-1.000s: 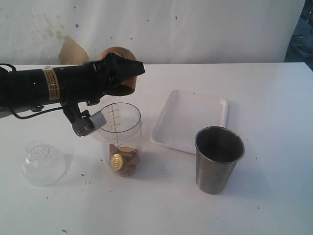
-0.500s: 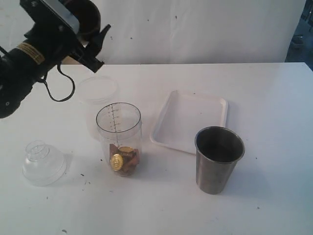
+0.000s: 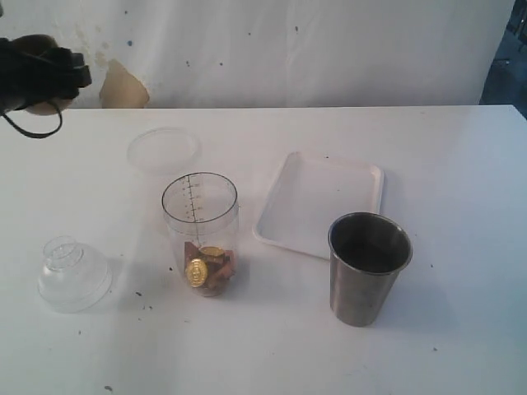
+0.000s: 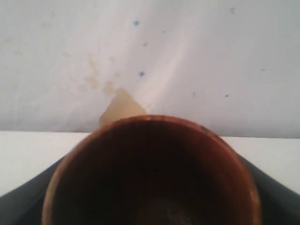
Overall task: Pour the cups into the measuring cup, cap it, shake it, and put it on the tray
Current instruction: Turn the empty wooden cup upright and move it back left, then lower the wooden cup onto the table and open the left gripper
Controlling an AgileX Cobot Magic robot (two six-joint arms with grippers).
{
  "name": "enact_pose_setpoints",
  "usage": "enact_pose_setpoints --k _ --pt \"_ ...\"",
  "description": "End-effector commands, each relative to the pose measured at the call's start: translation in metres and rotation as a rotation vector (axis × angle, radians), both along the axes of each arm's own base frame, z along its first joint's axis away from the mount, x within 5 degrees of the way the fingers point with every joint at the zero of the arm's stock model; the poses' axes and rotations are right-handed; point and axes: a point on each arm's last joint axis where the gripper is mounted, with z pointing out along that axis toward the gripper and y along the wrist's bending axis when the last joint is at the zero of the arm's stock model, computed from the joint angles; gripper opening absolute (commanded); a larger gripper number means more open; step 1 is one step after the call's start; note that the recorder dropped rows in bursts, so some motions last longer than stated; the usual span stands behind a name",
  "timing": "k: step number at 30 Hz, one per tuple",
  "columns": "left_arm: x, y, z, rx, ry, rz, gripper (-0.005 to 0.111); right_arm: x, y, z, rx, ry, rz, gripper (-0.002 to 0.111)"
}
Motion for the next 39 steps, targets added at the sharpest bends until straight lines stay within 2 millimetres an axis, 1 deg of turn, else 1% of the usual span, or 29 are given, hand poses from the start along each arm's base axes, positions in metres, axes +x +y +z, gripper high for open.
enact_pose_setpoints --k 1,4,6,10,13,17,19,22,29,31,32,35,37,39 --pt "-0.014 0.024 -0.021 -0.006 0.031 0.082 0.000 0.000 0.000 -0.001 0.000 0.001 -0.005 0.000" --pt "-0.024 0.026 -0.041 0.045 0.008 0.072 0.000 0.000 0.000 -0.001 0.000 0.001 -0.005 0.000" --pt "-0.026 0.024 -0.055 0.031 0.021 0.043 0.000 0.000 0.000 -0.001 0.000 0.001 -0.005 0.000" --pt "-0.020 0.016 -0.087 0.000 0.103 -0.021 0.000 0.000 0.000 -0.001 0.000 0.001 -0.005 0.000" --pt "-0.017 0.016 -0.110 0.008 0.166 -0.024 0.000 0.000 0.000 -0.001 0.000 0.001 -0.005 0.000" --pt "-0.014 0.016 -0.131 0.021 0.201 -0.024 0.000 0.000 0.000 -0.001 0.000 0.001 -0.005 0.000" --pt "-0.013 0.016 -0.138 0.021 0.198 -0.024 0.000 0.000 0.000 -0.001 0.000 0.001 -0.005 0.000" --pt "-0.011 0.016 -0.142 0.019 0.178 -0.024 0.000 0.000 0.000 -0.001 0.000 0.001 -0.005 0.000" --pt "-0.009 0.015 -0.143 0.008 0.126 -0.021 0.001 0.000 0.000 -0.001 0.000 0.001 -0.005 0.000" --pt "-0.009 0.015 -0.143 -0.007 0.129 -0.021 0.008 0.000 0.000 -0.001 0.000 0.001 -0.005 0.000" --pt "-0.009 0.014 -0.143 -0.010 0.132 -0.026 0.015 0.000 0.000 -0.001 0.000 0.001 -0.005 0.000" --pt "-0.009 0.014 -0.143 -0.012 0.132 -0.034 0.043 0.000 0.000 -0.001 0.000 0.001 -0.005 0.000" --pt "-0.009 0.014 -0.143 -0.012 0.128 -0.034 0.066 0.000 0.000 -0.001 0.000 0.001 -0.005 0.000" --pt "-0.009 0.014 -0.142 -0.013 0.117 -0.033 0.083 0.000 0.000 -0.001 0.000 0.001 -0.005 0.000"
